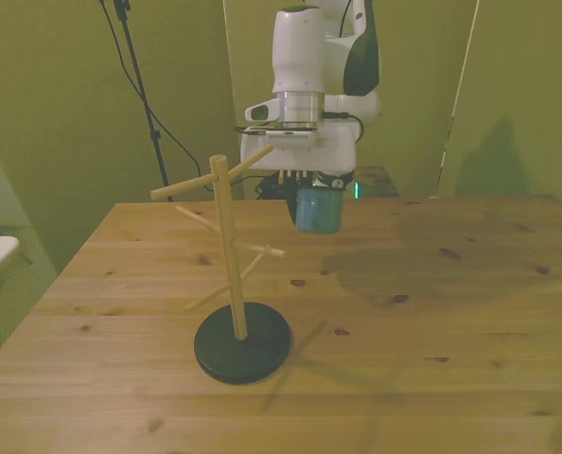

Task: Unload the mug

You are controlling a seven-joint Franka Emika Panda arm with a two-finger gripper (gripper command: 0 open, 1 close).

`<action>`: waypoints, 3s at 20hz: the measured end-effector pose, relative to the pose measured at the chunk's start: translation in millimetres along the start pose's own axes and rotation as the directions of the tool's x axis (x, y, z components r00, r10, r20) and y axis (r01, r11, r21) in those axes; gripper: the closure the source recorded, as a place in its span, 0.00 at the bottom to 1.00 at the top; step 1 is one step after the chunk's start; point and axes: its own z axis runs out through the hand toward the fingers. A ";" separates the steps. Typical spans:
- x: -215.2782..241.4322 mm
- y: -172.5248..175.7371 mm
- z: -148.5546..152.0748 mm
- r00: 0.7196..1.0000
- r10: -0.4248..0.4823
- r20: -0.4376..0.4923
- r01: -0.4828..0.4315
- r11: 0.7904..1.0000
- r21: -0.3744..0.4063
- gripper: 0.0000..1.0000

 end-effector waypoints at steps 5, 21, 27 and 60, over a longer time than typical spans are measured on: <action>4.6 -48.5 34.4 0.991 0.000 0.133 0.007 0.998 -0.056 1.00; -34.4 -82.1 83.3 0.954 -0.032 0.298 0.080 0.985 -0.152 1.00; -40.2 -78.5 93.7 0.945 -0.025 0.326 0.089 0.979 -0.182 1.00; -45.6 -76.2 75.5 0.945 -0.068 0.319 0.130 0.976 -0.177 0.00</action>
